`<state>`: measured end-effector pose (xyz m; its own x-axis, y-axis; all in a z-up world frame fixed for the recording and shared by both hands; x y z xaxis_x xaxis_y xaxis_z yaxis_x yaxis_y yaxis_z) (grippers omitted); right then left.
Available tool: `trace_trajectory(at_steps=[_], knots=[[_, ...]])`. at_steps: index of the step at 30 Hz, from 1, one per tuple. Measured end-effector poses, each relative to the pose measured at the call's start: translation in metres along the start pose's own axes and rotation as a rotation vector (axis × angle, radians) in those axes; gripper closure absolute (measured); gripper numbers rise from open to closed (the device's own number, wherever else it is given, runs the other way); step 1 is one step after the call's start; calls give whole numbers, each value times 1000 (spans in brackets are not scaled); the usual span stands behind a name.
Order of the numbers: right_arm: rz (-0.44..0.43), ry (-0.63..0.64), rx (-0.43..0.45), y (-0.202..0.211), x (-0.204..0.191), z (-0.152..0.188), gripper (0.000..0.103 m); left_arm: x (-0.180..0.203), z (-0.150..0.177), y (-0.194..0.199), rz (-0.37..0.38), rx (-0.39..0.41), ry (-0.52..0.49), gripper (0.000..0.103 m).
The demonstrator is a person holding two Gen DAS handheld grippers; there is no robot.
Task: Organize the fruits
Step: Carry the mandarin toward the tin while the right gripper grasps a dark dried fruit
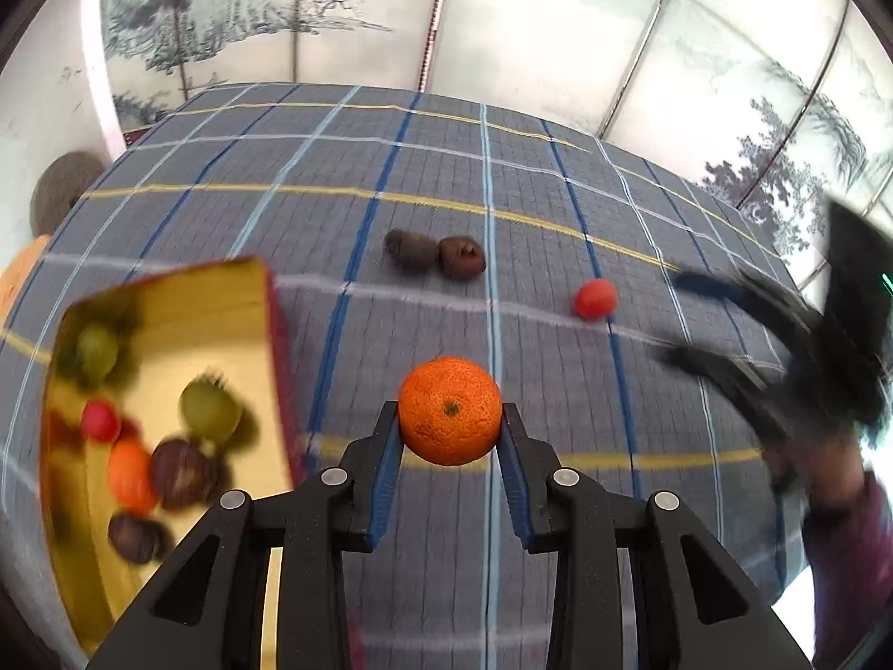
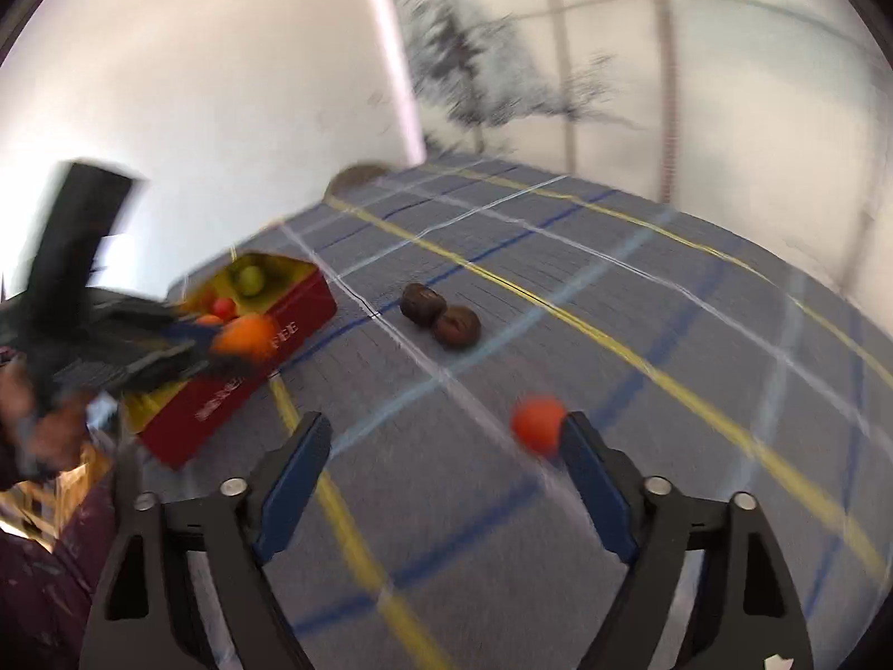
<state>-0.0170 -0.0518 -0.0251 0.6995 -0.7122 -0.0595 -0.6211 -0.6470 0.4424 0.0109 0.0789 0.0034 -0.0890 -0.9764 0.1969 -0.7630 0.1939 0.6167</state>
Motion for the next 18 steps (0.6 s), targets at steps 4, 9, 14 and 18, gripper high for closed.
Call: trace_trajectory(at_steps=[4,9,14,18], knots=[[-54,93,-148,-77,-1,-13,36,-9,12,30,-42,39,-30,68],[-74,177,-225,-129,-5,-18,36,-23,20,50,-67,54,-42,68],[-65,212,-293,-162,-6,-9,58,-38,22,54,-60,54,-1,68],[-40,205,-287,-156,-9,-10,70,-45,22,61,-79,72,10,68]])
Point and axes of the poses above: each gripper's, at about its wrist camera, not at the fingertips, and y roughly against the way its jaws point, x to its right, z to its underside, the point moved 5 cm from there along -y, roughly the way its jaws point, and after that the axes turned 14 degrees about x, right-handed, at the moved point
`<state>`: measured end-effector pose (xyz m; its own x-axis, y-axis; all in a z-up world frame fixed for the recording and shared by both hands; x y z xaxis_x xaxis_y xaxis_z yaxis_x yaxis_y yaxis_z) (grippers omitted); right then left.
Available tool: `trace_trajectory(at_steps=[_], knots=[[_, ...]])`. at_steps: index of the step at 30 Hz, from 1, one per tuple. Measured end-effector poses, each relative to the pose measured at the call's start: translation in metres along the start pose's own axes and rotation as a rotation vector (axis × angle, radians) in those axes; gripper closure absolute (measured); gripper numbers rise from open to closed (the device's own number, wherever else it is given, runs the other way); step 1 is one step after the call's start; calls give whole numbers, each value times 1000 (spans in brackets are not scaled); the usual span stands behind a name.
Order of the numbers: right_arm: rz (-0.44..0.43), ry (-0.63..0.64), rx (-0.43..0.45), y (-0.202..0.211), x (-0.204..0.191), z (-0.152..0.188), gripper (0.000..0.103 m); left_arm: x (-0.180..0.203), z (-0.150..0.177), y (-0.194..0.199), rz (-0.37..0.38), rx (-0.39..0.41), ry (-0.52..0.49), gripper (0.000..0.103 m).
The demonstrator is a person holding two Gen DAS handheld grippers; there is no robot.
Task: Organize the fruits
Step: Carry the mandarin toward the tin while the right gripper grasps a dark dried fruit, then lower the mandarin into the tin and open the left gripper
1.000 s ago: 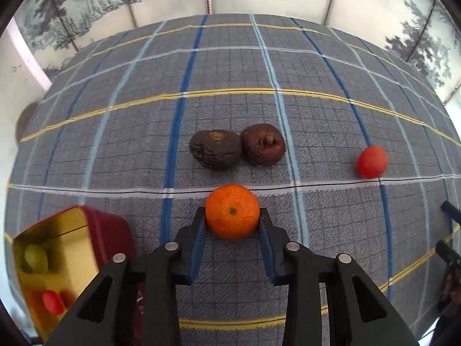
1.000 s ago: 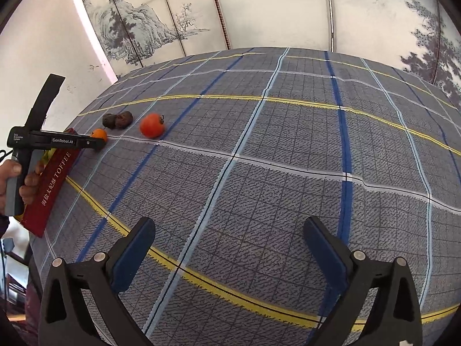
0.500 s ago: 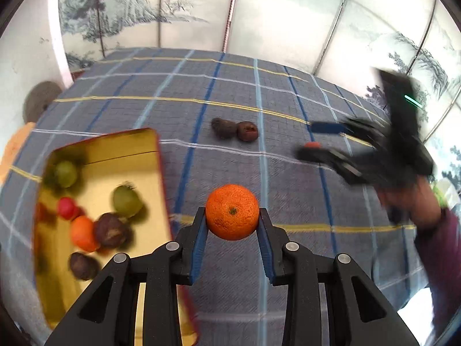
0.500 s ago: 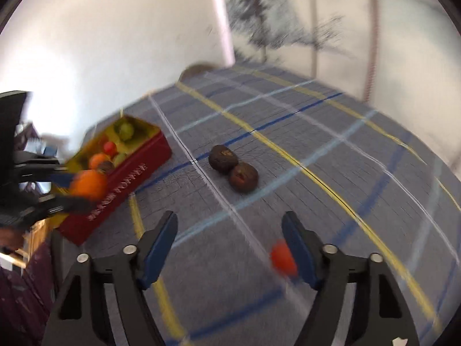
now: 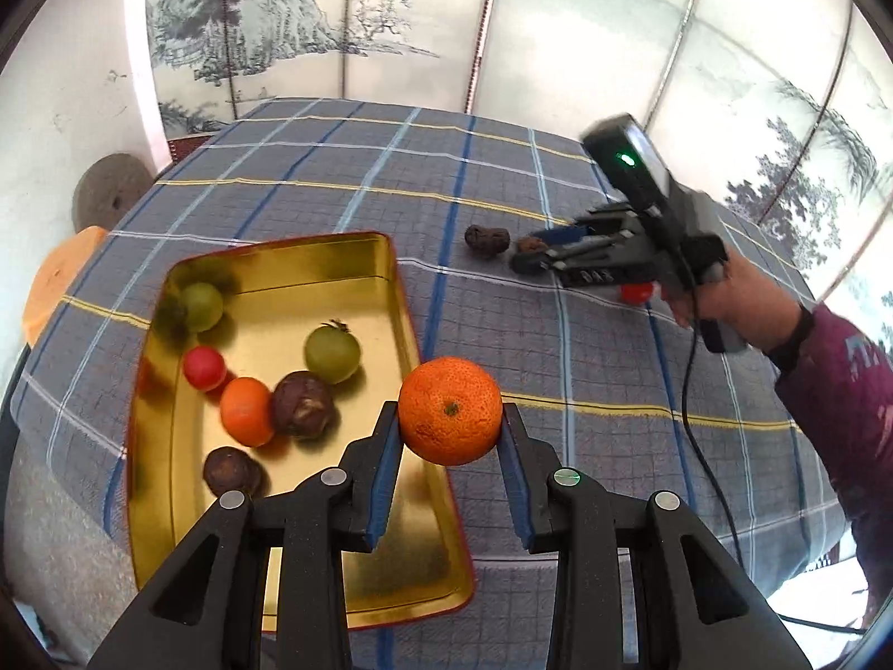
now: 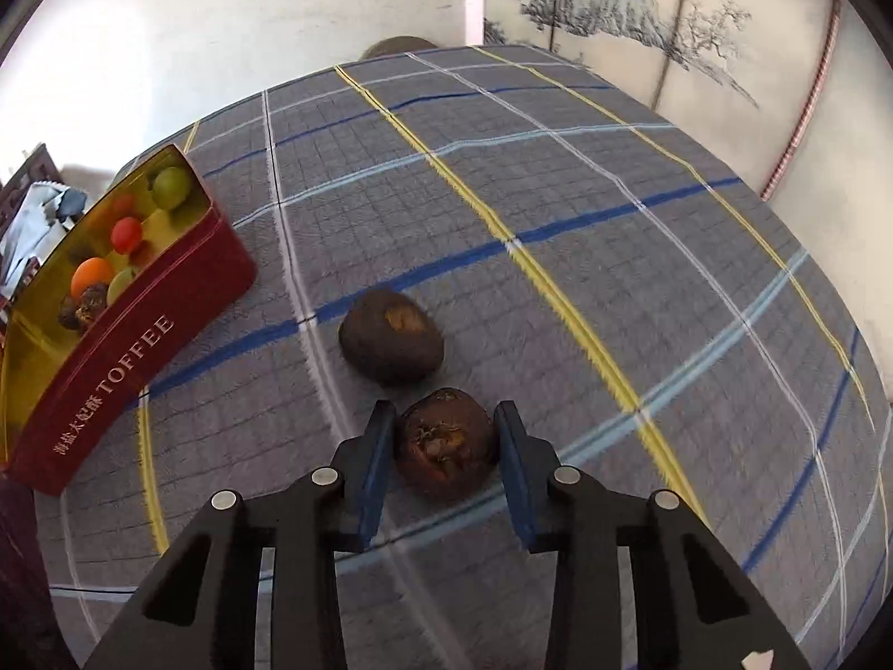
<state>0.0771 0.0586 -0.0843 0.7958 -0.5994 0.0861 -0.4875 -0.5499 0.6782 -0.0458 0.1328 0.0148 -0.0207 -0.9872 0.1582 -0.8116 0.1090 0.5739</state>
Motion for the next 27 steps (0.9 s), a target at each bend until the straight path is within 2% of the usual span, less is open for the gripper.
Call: trace_trajectory(at_steps=[2,5,10,14,18,27], knots=[[29,-8,35,20,-12,5,70,-4,0,4,-7,12,4,68],[10,-78,123,62,-41,20,70,-12,7,12,-28,22,13,68],[58,-180,192,106,-83,68,70,-24,25,20,-56,21,17,68],[94,-303,200,112,-87,98,70,-34,39,24,-69,16,28,68],[134,-362,190,110,-74,107,70,-41,47,26,-74,15,27,68],[173,-377,186,109,-68,107,70,-44,56,22,-60,7,23,68]])
Point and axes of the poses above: each gripper's, at about its wrist camera, not at the fingertips, and y roughly against the way its jaws point, x to its right, z to its underside, the point moved 5 cm from there along -y, roughly the way its jaws point, and after that the axes turned 14 degrees about x, right-handed, at the moved point
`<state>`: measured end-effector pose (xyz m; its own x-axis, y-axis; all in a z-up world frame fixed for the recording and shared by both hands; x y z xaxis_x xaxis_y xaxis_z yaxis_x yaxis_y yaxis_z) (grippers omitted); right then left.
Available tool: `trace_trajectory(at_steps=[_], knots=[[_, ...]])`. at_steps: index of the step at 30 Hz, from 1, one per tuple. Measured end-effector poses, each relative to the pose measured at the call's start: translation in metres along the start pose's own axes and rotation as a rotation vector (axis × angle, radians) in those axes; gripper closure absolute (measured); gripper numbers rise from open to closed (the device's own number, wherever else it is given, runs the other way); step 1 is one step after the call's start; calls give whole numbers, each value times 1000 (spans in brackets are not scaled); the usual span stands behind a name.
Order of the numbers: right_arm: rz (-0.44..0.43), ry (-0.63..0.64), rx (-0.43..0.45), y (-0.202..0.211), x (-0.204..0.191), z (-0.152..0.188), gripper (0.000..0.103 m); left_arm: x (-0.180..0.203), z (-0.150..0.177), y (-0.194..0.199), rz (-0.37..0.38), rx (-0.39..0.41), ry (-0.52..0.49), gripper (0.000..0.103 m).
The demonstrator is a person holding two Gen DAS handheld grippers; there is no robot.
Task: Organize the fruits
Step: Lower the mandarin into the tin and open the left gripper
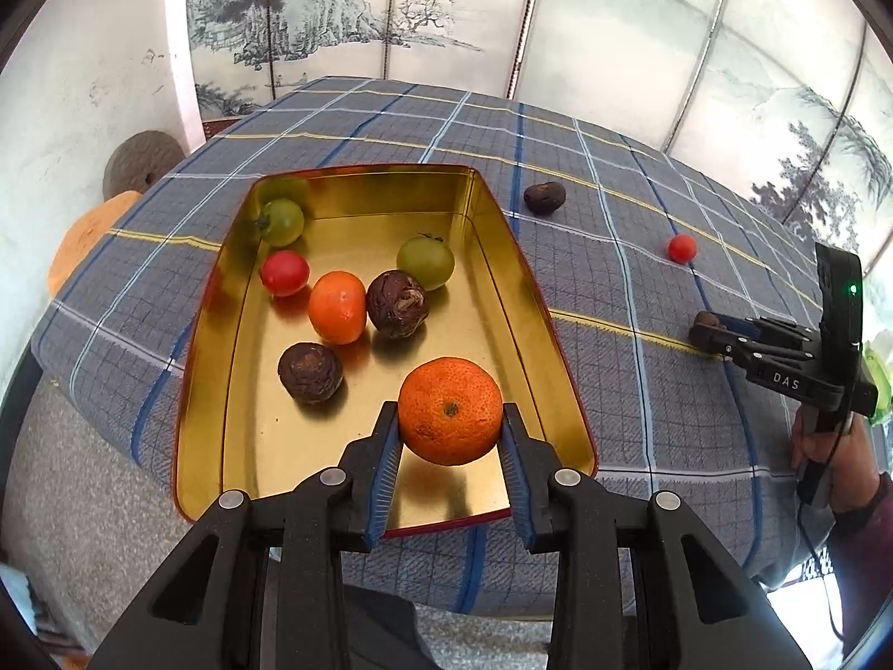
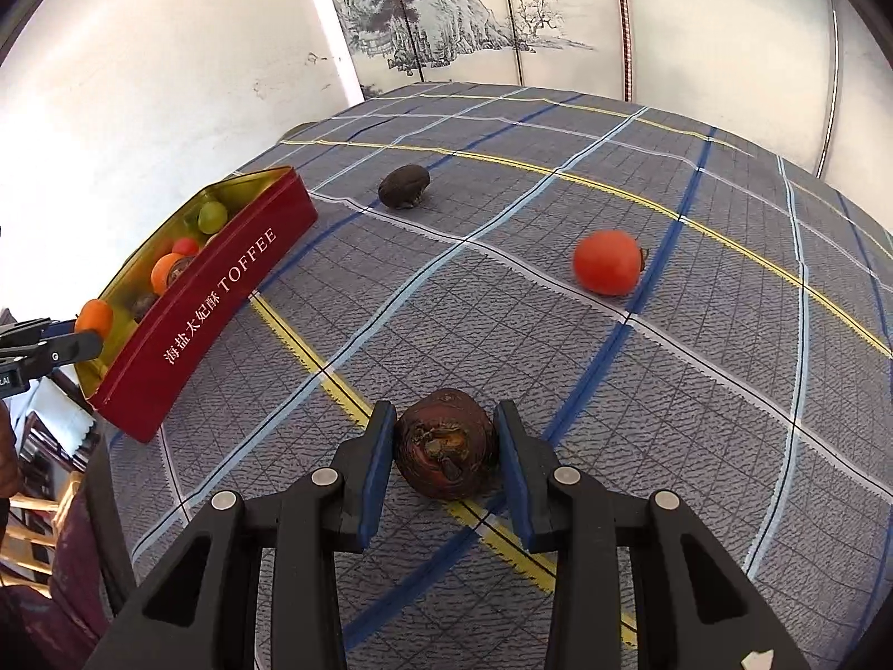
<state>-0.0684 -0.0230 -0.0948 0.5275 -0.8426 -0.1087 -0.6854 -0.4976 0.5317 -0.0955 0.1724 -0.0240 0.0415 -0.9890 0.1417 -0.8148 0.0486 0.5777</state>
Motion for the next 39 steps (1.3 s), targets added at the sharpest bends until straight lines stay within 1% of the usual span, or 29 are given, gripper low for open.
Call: trace_trajectory(at_steps=[5,21,28,39], knots=[[-3,-5,1,0,-1,0,70,0,1,-5,8,-1,-12,67],[3,3,0,-3,-3,0,69,-4,-1,-20,-46,19,-78,67],[4,3,0,-3,-3,1,69,-3,-1,-25,-97,34,-127,67],[7,7,-1,-2,-3,1,69,-4,2,-26,-147,38,-155,65]])
Point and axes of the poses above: each gripper's, at about its wrist camera, not at the fingertips, and y roughly against the way its jaws point, x to its right, z to its underside, the point moved 5 cm from there along -y, roughly the way its jaws point, and after that the axes turned 14 degrees about x, right-handed, at the moved point
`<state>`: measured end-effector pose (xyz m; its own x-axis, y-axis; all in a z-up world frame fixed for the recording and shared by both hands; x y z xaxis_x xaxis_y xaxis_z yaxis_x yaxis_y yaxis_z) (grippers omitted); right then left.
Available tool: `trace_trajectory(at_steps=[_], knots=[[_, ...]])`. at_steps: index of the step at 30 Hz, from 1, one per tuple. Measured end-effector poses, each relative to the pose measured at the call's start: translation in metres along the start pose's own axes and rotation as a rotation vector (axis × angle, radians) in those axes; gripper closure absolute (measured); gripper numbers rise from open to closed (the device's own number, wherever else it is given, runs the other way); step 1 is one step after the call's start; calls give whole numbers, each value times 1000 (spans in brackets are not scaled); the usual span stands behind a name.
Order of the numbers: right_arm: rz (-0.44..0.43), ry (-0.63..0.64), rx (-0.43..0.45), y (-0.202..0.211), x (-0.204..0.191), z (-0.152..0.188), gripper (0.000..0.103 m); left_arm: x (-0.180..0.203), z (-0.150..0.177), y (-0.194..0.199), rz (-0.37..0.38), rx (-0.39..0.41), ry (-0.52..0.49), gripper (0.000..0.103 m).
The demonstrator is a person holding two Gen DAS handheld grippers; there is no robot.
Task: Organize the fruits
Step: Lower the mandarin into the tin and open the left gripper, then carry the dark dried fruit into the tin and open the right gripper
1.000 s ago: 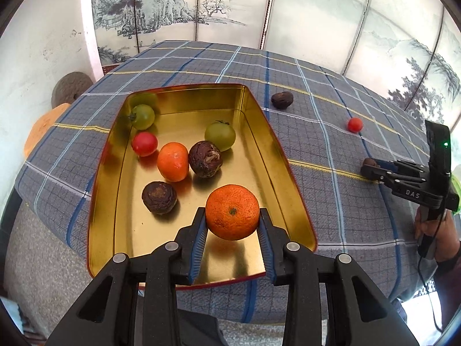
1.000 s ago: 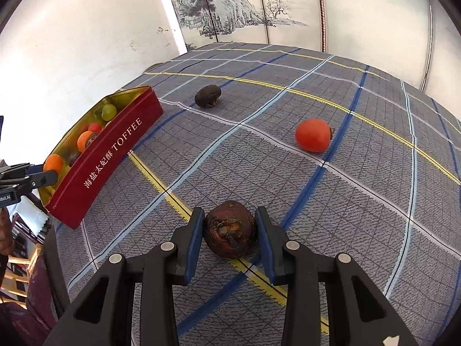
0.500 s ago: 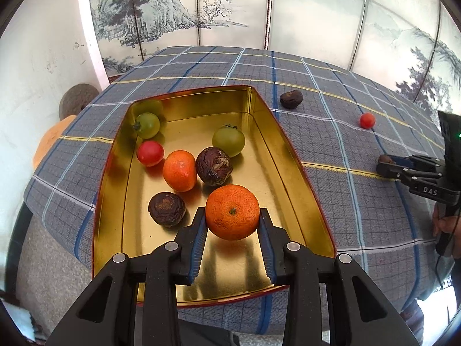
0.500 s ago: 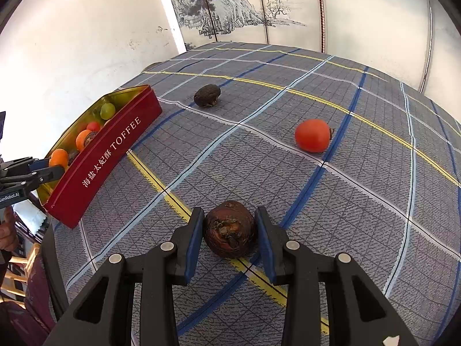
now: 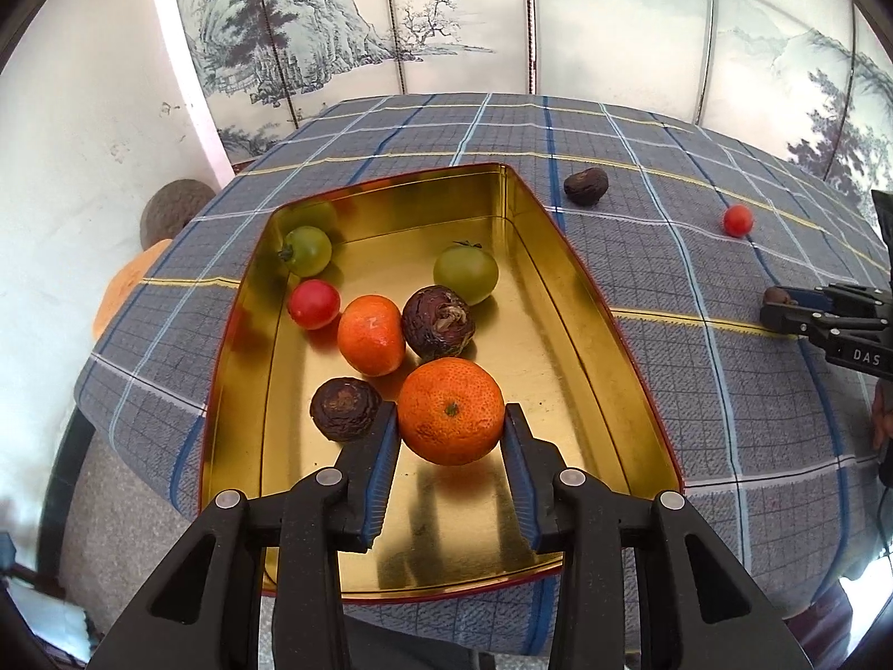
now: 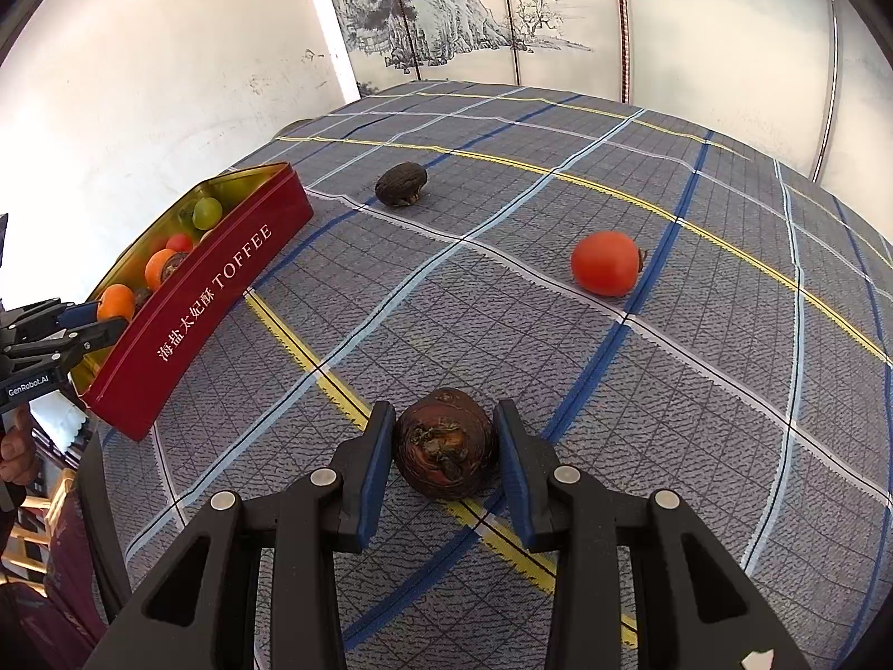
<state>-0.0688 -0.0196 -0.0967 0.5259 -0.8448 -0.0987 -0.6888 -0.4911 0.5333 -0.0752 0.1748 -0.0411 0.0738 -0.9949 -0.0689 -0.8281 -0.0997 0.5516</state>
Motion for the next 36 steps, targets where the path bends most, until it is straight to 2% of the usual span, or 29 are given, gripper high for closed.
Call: trace_trajectory(at_steps=[3,8,10,25,31,36], knots=[[3,4,0,0,0,0,69,0,-2,4,-16,20,-12,60],[9,10,-2,0,2,1,69,0,-7,16,-40,68,-36,44],[10,11,-2,0,1,1,69,1,-9,20,-53,83,-48,42],[30,7,-2,3,0,3,68,-9,1,46,-121,119,-57,39],[-14,-44,2,14,-7,7,71,-23,6,53,-164,129,-24,32],[-86,-58,47,31,-25,-10,71,-34,11,54,-169,124,14,30]])
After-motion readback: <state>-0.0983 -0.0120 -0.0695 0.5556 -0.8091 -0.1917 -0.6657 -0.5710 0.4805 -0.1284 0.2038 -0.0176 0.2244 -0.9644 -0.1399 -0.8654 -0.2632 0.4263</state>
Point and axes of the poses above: each gripper's, at about its wrist camera, not at the fingertips, and y roughly against the way its jaws point, x to its right, z to its underside, the point moved 5 cm from there along -y, roughly the way its jaws point, and after that the axes turned 14 degrees about x, right-handed, at the moved point
